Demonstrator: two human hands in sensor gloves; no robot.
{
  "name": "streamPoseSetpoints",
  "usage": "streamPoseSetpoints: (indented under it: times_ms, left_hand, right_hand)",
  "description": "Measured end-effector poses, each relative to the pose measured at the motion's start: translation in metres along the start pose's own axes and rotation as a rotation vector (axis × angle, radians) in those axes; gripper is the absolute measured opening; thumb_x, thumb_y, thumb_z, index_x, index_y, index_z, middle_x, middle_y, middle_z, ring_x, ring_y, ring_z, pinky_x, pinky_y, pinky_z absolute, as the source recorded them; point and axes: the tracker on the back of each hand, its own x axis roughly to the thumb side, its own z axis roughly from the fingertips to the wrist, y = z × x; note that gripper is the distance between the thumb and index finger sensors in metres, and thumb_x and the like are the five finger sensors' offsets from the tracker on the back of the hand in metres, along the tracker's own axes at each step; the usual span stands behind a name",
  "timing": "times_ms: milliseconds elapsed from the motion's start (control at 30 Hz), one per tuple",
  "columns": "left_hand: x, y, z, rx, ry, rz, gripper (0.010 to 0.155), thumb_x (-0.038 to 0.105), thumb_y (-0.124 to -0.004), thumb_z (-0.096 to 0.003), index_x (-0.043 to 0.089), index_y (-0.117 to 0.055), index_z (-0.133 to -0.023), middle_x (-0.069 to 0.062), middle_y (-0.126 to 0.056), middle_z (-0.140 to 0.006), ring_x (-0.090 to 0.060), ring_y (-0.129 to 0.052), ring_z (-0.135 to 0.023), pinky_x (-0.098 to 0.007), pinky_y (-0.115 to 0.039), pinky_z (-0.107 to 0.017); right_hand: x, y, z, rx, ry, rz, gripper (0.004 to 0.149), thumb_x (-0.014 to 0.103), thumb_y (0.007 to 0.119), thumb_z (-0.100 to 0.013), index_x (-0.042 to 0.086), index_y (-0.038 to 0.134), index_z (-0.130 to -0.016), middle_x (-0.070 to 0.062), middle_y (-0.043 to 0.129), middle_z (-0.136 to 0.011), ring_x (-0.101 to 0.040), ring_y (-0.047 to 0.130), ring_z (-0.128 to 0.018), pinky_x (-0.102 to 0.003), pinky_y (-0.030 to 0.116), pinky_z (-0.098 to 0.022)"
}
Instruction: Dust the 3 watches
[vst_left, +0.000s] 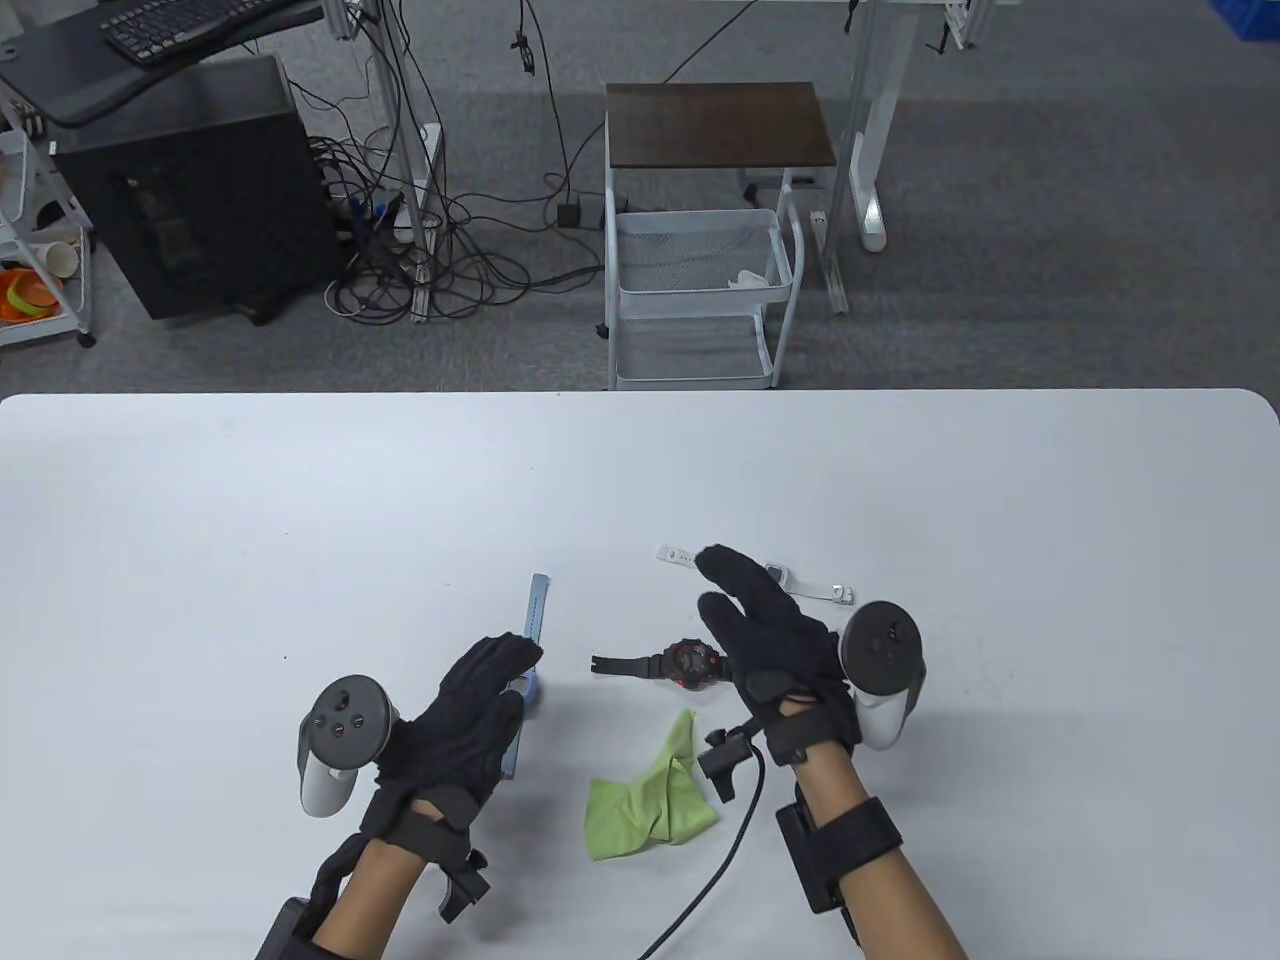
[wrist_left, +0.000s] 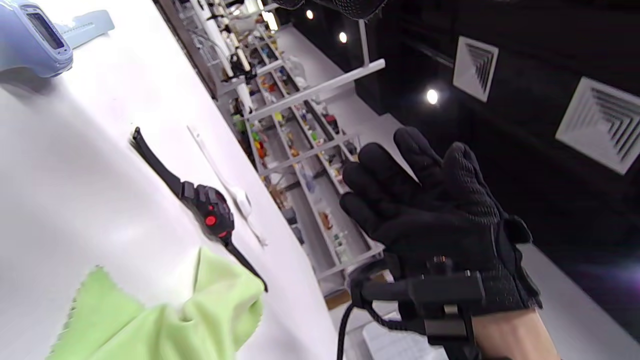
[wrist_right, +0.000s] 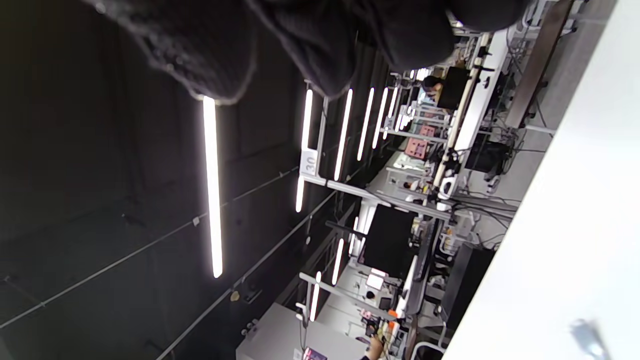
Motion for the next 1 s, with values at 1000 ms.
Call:
streamPoseSetpoints:
  times_ms: [1000]
  left_hand:
    - [0.021,-0.079,-0.02,-0.269,0.089,-0.636,0.08,0.077,-0.07,-0.0519,0.024,-0.057,-0.111,-0.008,-0.04,-0.124,-0.058,-0.026,-0.111,-0.083,-0.015,-0.063]
  right_hand:
    - [-0.057,-0.036,0.059,-0.043,0.043,-0.035,0.068,0.048,0.078,-0.046,0.004,0.066,-0.096,-0.035,0.058,-0.099,-0.065,0.049,-0.084,-0.076,0.035,-0.053]
